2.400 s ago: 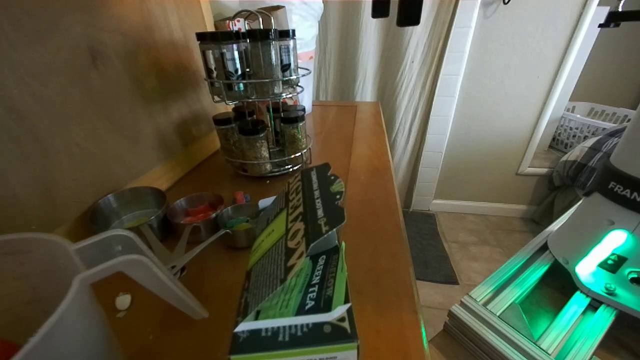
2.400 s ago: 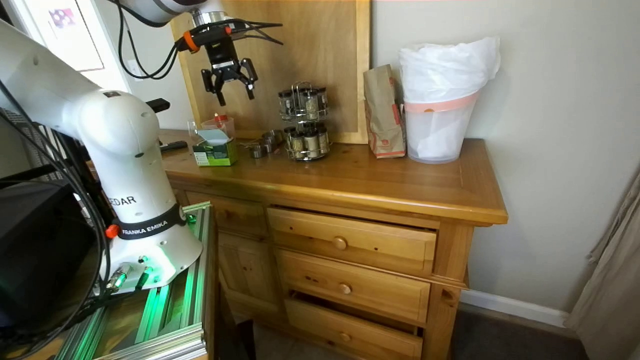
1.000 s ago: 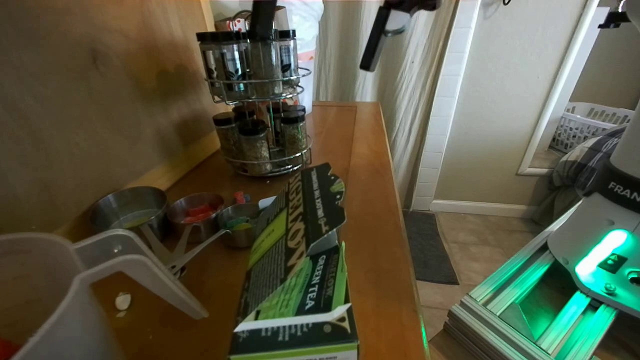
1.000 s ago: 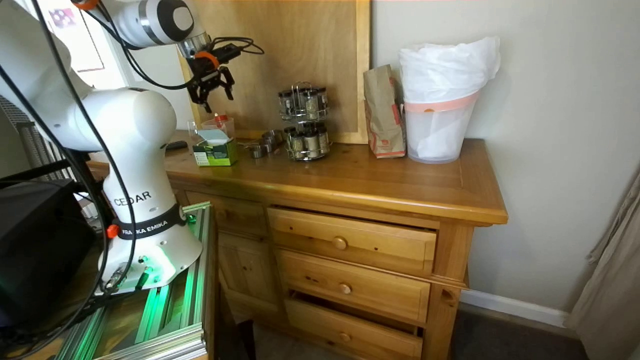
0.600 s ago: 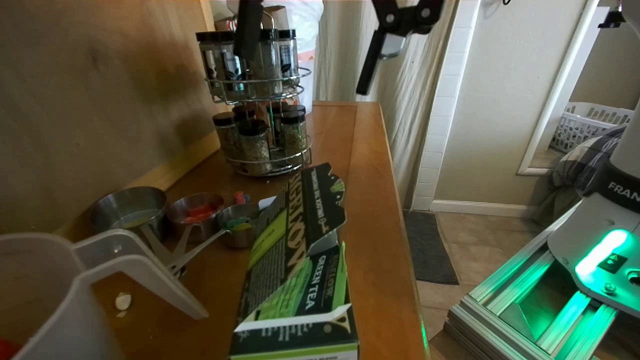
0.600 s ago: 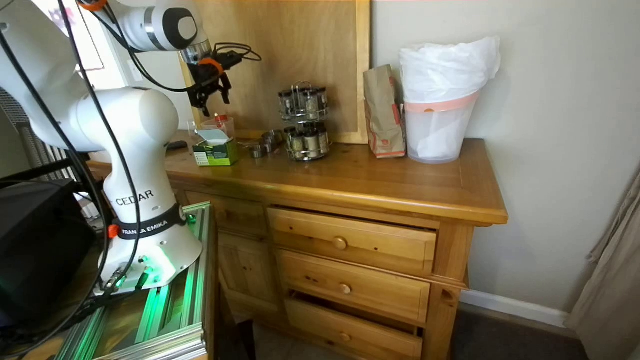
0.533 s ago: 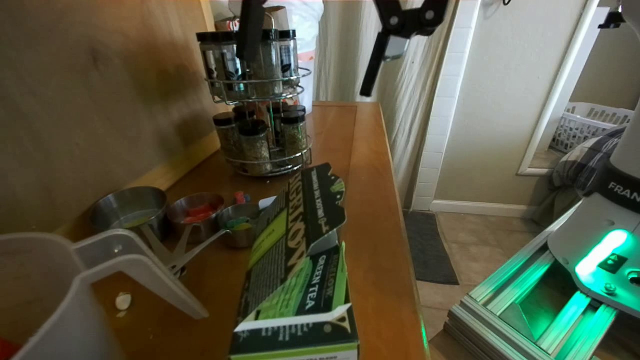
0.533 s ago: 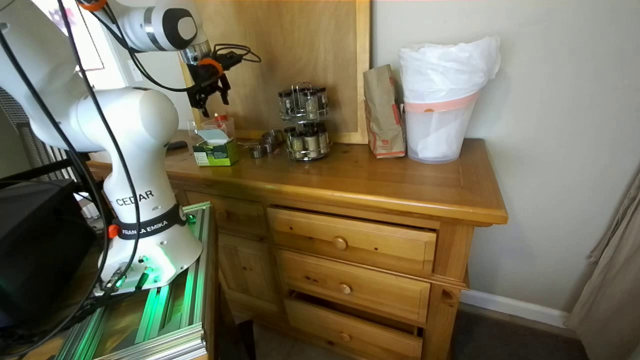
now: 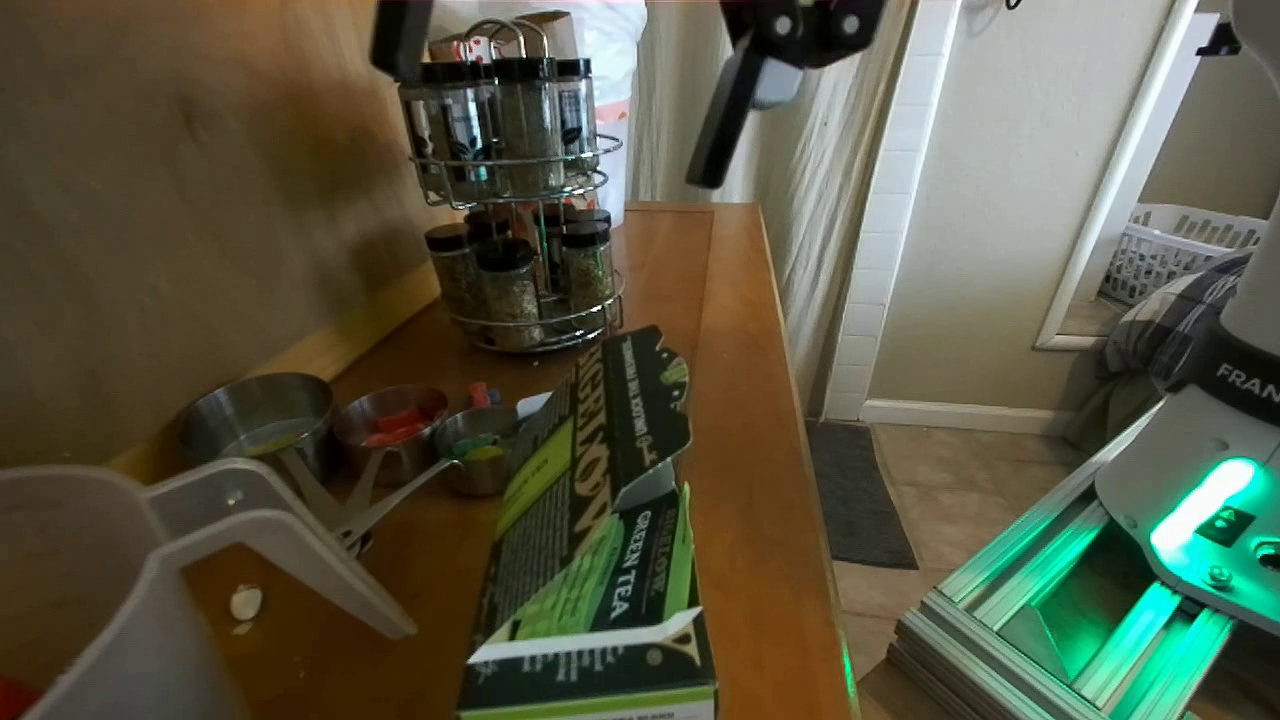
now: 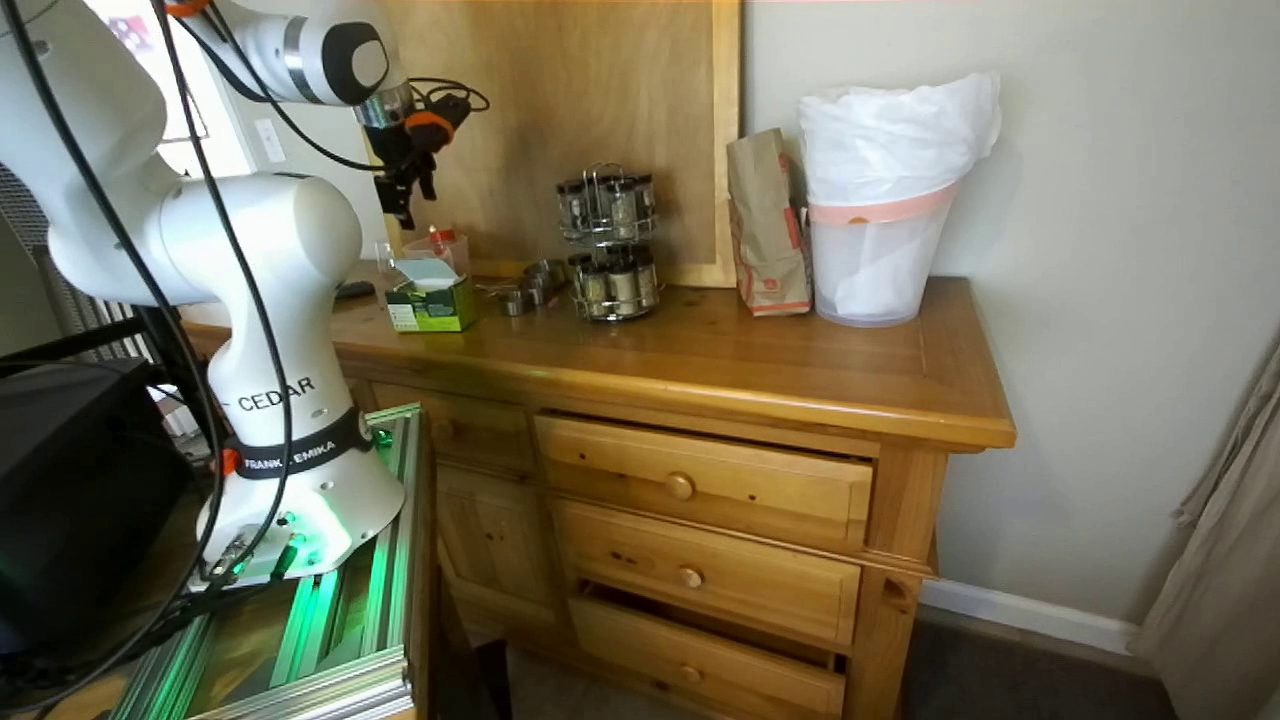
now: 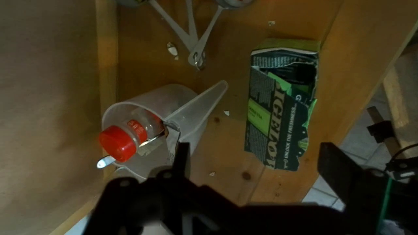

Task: Move the open package

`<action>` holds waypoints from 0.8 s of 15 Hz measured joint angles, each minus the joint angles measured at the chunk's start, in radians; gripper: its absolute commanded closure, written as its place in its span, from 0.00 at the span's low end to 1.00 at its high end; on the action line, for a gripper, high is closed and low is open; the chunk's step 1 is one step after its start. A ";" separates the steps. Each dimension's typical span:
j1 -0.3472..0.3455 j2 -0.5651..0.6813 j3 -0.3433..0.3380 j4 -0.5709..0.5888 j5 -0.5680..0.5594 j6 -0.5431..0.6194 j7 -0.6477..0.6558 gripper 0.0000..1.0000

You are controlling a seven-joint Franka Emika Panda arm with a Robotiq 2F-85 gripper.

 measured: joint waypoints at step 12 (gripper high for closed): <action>0.102 0.141 -0.105 -0.001 0.195 0.034 -0.287 0.00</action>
